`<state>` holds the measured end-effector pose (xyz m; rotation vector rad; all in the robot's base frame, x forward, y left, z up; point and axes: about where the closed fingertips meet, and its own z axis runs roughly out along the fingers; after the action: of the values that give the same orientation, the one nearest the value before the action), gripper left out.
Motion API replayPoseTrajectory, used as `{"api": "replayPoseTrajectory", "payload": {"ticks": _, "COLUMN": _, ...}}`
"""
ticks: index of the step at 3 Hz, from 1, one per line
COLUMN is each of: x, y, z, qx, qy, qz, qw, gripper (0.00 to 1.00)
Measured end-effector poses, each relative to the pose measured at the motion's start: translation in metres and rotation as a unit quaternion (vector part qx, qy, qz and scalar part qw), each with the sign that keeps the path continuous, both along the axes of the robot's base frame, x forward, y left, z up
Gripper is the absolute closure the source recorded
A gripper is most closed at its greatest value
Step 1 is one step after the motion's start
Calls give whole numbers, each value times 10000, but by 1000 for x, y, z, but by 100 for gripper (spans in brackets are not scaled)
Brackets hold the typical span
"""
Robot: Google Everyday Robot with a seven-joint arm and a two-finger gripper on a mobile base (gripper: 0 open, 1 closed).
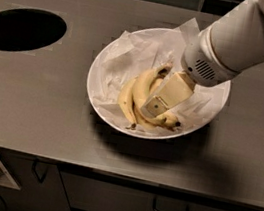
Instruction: Pick banana from white bowl
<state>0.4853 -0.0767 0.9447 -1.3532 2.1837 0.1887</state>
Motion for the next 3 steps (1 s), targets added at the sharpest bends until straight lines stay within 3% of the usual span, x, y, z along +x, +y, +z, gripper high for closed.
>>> {"api": "replayPoseTrajectory", "payload": {"ticks": 1, "x": 2, "y": 3, "z": -4, "qx": -62, "qy": 25, "qz": -100, "qw": 9999, "gripper": 17}}
{"api": "replayPoseTrajectory", "payload": {"ticks": 2, "x": 4, "y": 7, "z": -9, "qx": -55, "qy": 84, "qz": -87, "qw": 9999, "gripper": 40}}
{"api": "replayPoseTrajectory", "payload": {"ticks": 3, "x": 5, "y": 15, "z": -16, "qx": -74, "qy": 177, "qz": 21, "qw": 9998, "gripper": 55}}
